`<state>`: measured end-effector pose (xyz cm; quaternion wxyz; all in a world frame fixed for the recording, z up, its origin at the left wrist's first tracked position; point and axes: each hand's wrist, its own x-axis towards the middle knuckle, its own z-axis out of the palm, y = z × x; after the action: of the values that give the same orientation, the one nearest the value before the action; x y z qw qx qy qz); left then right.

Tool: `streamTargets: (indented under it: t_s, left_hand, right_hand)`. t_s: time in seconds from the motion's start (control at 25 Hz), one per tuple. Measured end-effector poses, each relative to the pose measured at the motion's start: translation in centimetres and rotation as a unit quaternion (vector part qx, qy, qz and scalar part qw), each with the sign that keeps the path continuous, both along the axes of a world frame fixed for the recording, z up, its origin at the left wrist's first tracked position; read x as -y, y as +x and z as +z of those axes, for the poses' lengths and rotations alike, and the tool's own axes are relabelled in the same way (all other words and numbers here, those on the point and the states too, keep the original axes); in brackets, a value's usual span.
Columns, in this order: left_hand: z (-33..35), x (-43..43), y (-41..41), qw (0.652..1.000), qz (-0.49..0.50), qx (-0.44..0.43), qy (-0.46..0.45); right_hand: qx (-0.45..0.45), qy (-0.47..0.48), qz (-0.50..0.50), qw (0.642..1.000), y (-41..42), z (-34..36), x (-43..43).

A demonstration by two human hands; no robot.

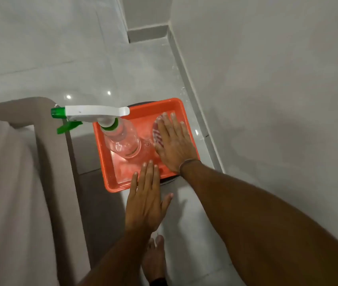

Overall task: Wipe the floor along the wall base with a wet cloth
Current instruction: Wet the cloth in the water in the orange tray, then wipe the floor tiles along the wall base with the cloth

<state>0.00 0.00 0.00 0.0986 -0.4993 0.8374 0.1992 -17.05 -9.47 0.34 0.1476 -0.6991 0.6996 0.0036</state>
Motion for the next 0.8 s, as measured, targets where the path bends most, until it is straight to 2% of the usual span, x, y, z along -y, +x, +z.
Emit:
streamTargets:
  t_s: [0.08,0.24,0.4,0.48,0.56,0.68,0.8]
  left_hand:
    - [-1.0,0.0,-0.1,0.999,0.034,-0.029,-0.012]
    - [-2.7,-0.7,-0.5,0.997,0.039,-0.044,-0.059]
    - [-2.5,-1.4,-0.7,0.996,0.023,-0.032,-0.086]
    - [-1.7,-3.7,-1.5,0.997,0.028,-0.026,-0.072]
    - [-0.6,-7.7,-2.3,0.998,0.034,-0.019,-0.043]
    - [0.1,-14.5,-2.7,0.999,0.031,0.003,0.01]
    - [-1.1,-21.2,-2.7,0.997,0.02,0.053,0.058]
  right_hand:
    - [-0.008,0.026,0.003,1.0,0.2,-2.1,0.9]
    - [-0.006,0.049,0.016,0.999,0.1,-4.8,0.6]
    - [0.023,-0.012,0.023,0.999,-0.8,-2.4,0.9]
    - [0.068,-0.076,0.011,0.995,-0.7,0.4,-1.1]
    - [0.126,-0.139,0.008,0.982,-0.4,3.1,-5.1]
    - [0.163,-0.152,0.009,0.975,0.9,4.8,-14.5]
    - [0.151,-0.134,0.004,0.979,1.3,3.0,-27.5]
